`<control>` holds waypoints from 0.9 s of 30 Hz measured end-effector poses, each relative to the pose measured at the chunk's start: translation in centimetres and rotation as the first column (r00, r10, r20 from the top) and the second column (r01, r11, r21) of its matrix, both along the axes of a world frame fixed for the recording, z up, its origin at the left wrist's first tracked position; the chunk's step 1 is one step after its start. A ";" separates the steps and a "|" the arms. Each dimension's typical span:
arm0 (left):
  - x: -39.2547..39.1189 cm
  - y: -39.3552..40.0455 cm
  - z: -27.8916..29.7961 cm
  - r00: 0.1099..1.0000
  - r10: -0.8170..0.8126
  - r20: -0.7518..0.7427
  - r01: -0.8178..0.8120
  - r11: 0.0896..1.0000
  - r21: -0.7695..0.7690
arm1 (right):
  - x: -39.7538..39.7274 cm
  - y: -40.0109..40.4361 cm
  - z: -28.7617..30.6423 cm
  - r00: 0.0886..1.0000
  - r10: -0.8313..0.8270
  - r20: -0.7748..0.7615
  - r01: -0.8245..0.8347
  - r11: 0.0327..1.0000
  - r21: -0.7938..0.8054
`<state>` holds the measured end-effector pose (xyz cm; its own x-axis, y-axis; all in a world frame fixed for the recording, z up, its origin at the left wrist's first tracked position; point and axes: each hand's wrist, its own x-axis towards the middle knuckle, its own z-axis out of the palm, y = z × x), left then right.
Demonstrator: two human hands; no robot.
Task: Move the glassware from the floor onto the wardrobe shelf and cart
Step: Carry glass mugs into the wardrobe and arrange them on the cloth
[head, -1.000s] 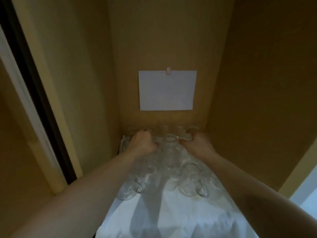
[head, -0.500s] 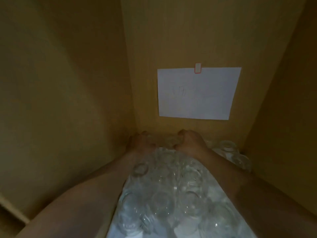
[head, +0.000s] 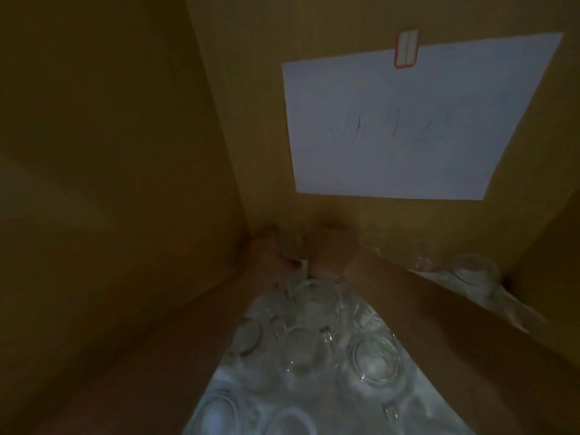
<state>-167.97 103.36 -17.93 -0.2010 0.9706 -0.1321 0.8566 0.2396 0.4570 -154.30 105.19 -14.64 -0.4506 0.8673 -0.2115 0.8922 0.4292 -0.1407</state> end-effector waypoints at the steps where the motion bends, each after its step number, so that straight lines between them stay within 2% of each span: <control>1: 0.0 0.1 -0.1 1.000 0.007 -0.006 -0.007 1.000 -0.002 | -0.2 0.1 -0.1 1.000 0.015 0.004 -0.015 1.000 -0.018; 4: -0.3 0.1 0.0 0.999 0.039 0.005 -0.039 0.999 0.025 | -0.6 0.0 0.0 0.999 0.043 -0.006 -0.043 0.999 -0.019; 7: -0.4 -0.3 0.1 0.995 0.087 -0.047 -0.084 0.995 0.046 | -0.4 -0.2 0.2 0.996 0.011 -0.090 -0.010 1.000 0.019; 13: 0.3 -1.9 3.1 0.996 0.076 -0.047 -0.065 0.977 0.203 | 0.1 -1.5 2.3 0.994 -0.007 -0.110 0.012 0.999 0.042; 17: -0.2 -3.3 6.6 0.991 0.092 -0.098 -0.058 0.951 0.303 | -0.2 -2.9 6.1 0.991 -0.049 -0.121 0.060 0.995 0.084; 21: -0.7 -6.0 10.8 0.990 0.099 -0.104 -0.054 0.927 0.370 | 0.1 -5.2 11.9 0.966 -0.210 -0.151 0.227 0.969 0.101; 24: -0.6 -8.5 13.8 0.996 0.085 -0.012 -0.073 0.910 0.409 | 2.7 -8.5 16.1 0.866 -0.345 -0.361 0.406 0.908 0.106; 26: -0.4 -10.6 15.7 0.993 0.076 0.092 -0.110 0.887 0.449 | 4.8 -11.8 18.3 0.714 -0.420 -0.560 0.540 0.839 0.061; 27: -0.1 -11.9 16.7 0.987 0.074 0.142 -0.133 0.874 0.468 | 5.8 -13.8 19.4 0.601 -0.447 -0.663 0.603 0.798 0.009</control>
<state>-168.06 91.47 -1.27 -0.3160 0.8965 0.3105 0.7726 0.0532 0.6327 -148.47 91.44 4.75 0.1407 0.9790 0.1476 0.7209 0.0009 -0.6930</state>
